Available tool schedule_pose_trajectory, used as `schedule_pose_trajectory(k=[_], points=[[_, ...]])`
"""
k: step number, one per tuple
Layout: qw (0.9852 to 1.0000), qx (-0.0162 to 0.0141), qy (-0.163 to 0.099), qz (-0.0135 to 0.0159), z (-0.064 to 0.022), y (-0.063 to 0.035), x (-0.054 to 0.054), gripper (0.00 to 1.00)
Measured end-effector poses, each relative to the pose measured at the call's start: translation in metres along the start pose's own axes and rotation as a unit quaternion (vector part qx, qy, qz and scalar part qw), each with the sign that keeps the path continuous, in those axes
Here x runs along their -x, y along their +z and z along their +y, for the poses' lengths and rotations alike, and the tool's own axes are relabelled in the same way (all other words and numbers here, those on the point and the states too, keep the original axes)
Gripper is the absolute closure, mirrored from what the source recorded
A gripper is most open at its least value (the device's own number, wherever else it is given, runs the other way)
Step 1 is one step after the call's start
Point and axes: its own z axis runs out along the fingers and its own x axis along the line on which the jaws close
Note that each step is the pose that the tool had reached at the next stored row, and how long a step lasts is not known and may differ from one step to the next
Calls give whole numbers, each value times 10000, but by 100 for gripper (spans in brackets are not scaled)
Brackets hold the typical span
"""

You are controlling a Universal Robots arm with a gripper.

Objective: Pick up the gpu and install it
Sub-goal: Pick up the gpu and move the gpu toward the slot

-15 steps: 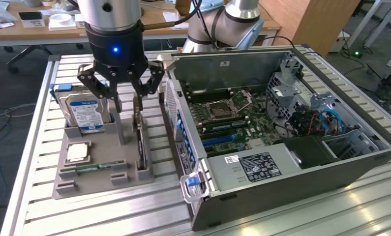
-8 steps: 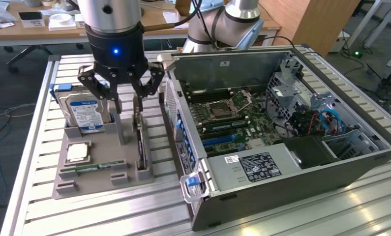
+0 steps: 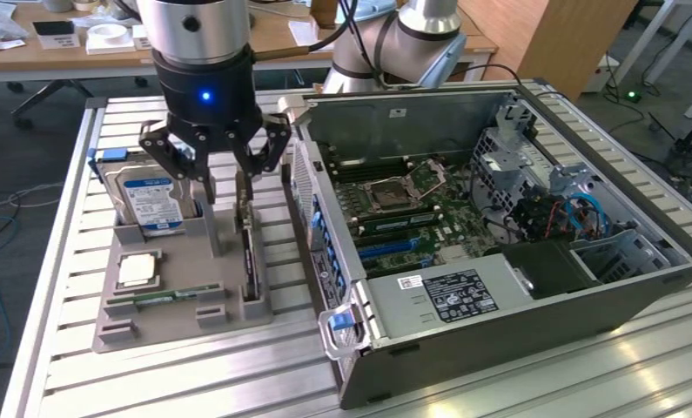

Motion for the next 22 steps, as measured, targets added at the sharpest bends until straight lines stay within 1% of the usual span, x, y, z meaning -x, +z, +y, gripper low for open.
schedule_pose_trajectory(k=[12,16,22], points=[[10000,0,0,0,-3,67,-2,53],[10000,0,5,0,-5,104,-2,53],[10000,0,6,-1,-6,124,-3,53]])
